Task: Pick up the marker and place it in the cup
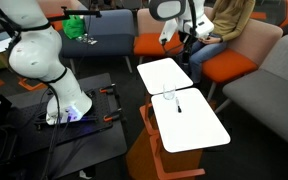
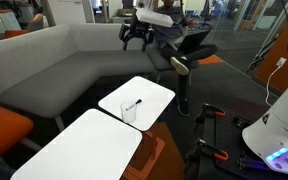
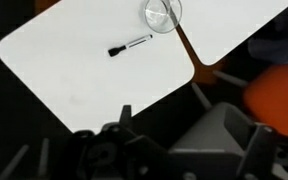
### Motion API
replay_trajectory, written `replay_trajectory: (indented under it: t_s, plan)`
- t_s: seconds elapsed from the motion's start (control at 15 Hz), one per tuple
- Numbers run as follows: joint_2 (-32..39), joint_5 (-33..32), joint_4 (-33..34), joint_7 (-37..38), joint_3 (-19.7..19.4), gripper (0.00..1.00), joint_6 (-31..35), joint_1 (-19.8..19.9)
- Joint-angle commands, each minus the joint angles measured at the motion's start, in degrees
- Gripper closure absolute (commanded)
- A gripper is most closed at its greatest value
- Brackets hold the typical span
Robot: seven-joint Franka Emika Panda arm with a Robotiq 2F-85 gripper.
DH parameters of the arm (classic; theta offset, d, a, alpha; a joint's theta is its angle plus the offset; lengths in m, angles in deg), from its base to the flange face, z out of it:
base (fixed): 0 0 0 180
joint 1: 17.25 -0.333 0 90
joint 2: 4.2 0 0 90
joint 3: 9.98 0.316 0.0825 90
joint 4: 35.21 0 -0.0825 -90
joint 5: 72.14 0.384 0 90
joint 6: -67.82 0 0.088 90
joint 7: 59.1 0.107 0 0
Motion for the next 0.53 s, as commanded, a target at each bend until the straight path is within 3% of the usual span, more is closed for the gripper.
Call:
replay_trajectory:
  t_s: [0.0,0.47]
  plan:
    - [7.3,3.3,4.4,7.6,-0.8,0.00,0.9,0.2]
    - [18.3,13.5,7.8,20.0,-1.3,0.00,3.9,-0.3]
